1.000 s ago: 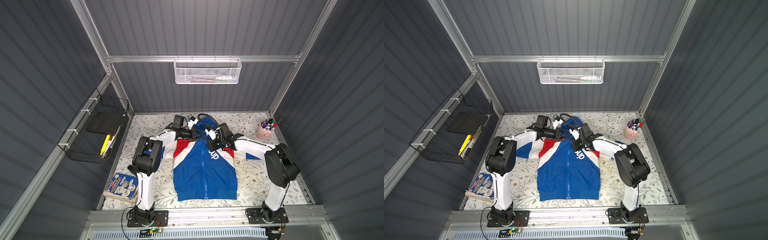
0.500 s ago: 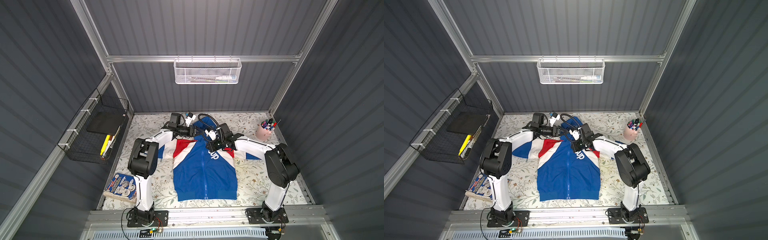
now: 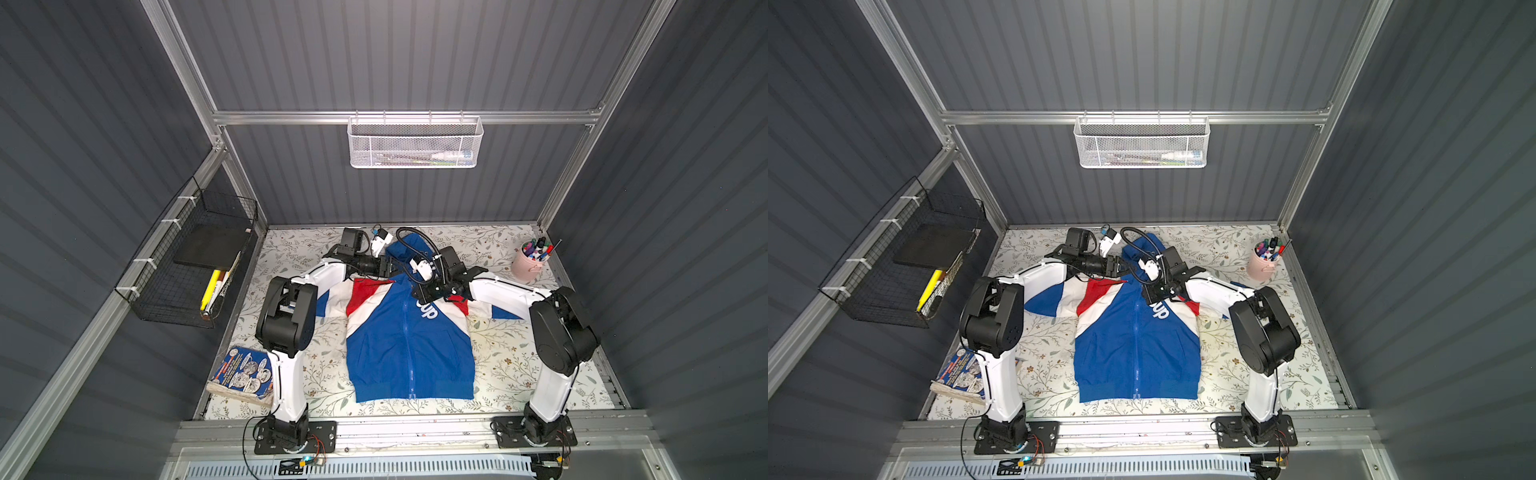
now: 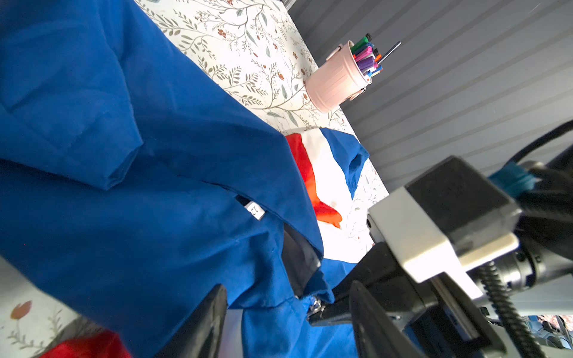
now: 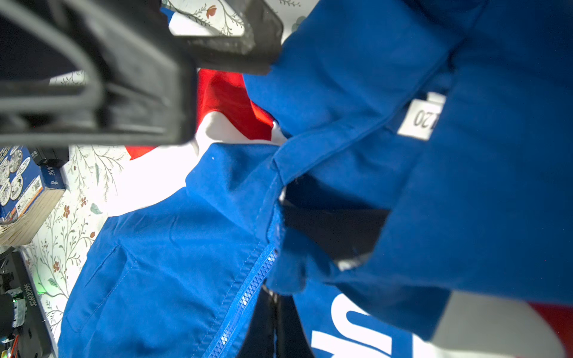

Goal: Unzip the jacket
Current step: Unzip the zipper on the jacket.

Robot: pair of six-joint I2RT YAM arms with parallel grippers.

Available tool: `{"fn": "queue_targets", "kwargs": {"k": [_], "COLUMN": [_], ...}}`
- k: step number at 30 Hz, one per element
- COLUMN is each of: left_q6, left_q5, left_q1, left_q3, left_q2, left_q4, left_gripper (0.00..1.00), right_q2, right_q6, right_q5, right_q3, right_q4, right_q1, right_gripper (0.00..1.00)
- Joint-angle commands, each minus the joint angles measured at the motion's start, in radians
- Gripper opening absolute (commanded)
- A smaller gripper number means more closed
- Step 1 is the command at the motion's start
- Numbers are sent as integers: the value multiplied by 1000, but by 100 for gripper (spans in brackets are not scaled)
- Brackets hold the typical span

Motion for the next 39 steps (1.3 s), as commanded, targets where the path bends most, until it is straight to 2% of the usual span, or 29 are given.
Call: {"fn": "queue_targets", "kwargs": {"k": [1, 16, 31, 35, 39], "left_q6": [49, 57, 42, 44, 44], "left_q5": [-10, 2, 50, 56, 61], "left_q1": [-17, -45, -50, -50, -50], "left_q3": [13, 16, 0, -8, -10], "left_q2": [16, 58, 51, 47, 39], "left_q4": [-43, -51, -23, -21, -22], "left_gripper": [65, 63, 12, 1, 0], "right_q2": [10, 14, 21, 26, 26], "right_q6": [7, 14, 26, 32, 33], "right_q5": [-21, -21, 11, 39, 40], "right_q3": [26, 25, 26, 32, 31], "right_q4": [-13, -11, -12, -18, -20], "right_q1": [-2, -2, -2, -3, -3], "right_gripper": [0, 0, 0, 0, 0]}}
